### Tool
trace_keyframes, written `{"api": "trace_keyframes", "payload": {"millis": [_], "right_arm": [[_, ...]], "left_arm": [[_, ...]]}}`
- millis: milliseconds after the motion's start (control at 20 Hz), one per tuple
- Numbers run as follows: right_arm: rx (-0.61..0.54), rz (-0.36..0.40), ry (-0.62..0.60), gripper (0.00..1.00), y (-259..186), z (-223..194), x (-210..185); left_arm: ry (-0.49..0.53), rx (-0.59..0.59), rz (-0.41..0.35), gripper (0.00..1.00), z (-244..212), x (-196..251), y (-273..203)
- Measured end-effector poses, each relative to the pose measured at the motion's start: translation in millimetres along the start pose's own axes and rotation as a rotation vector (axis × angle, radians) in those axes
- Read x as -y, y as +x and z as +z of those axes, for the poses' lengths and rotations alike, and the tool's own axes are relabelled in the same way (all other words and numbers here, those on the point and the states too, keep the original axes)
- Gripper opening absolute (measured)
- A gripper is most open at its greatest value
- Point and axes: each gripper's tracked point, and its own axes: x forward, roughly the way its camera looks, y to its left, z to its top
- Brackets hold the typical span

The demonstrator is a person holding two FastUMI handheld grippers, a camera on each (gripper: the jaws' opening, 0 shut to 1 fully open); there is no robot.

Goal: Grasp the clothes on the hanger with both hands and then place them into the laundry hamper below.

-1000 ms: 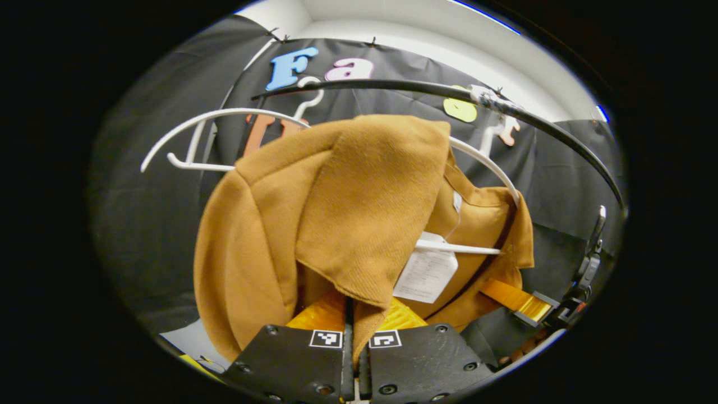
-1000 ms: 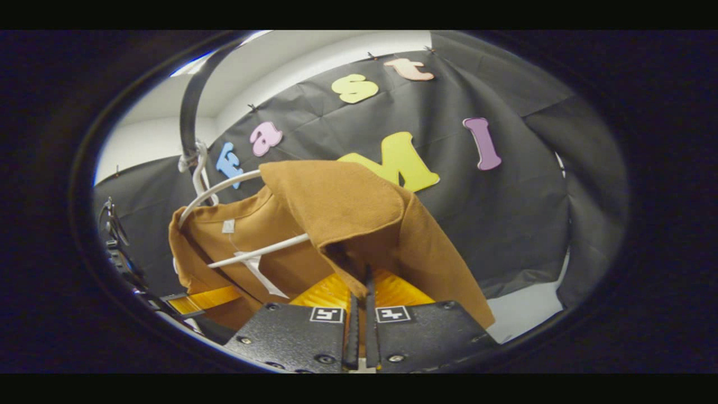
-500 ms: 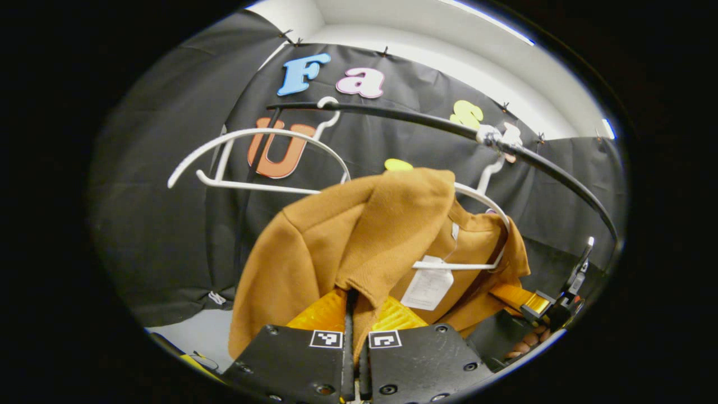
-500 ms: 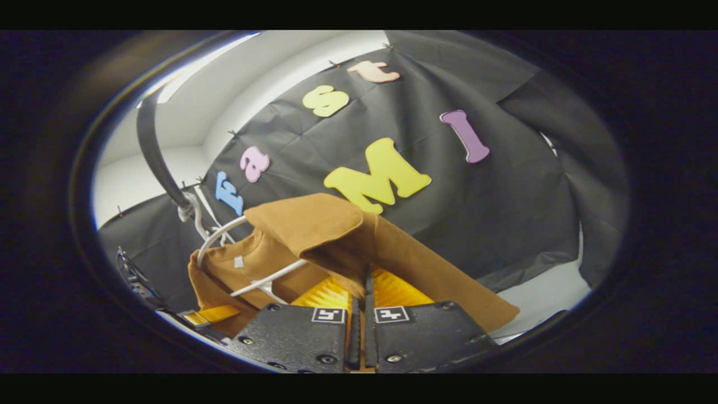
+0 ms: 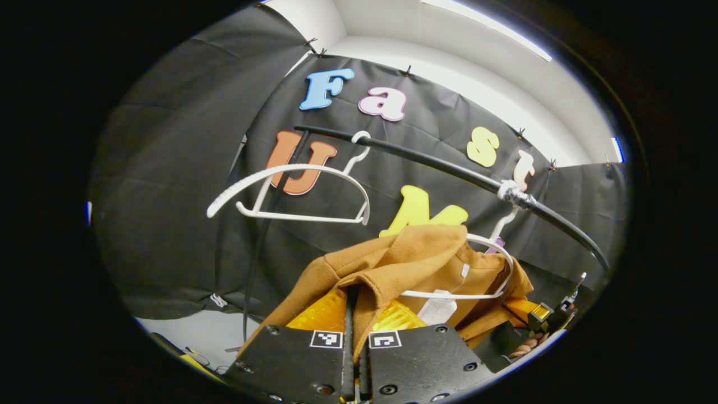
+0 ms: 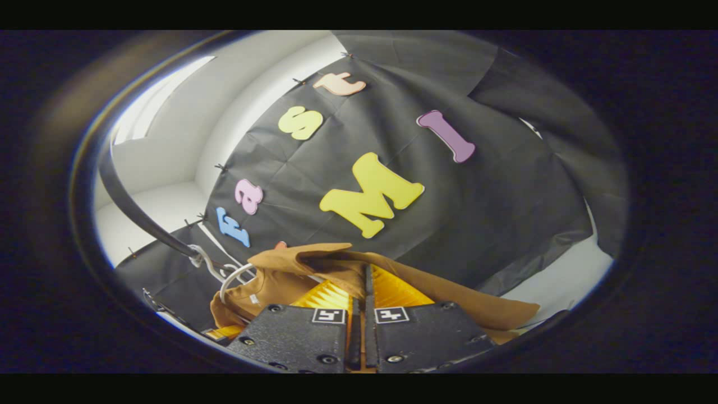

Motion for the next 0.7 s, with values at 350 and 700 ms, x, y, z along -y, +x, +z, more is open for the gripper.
{"api": "trace_keyframes", "payload": {"millis": [350,700], "right_arm": [[0.022,0.023,0.111,0.06,10,12,-5],[0.011,0.071,0.201,0.06,35,24,-9]], "left_arm": [[-0.017,0.030,0.028,0.03,23,-18,2],[-0.020,0.009,0.046,0.03,25,-32,11]]}}
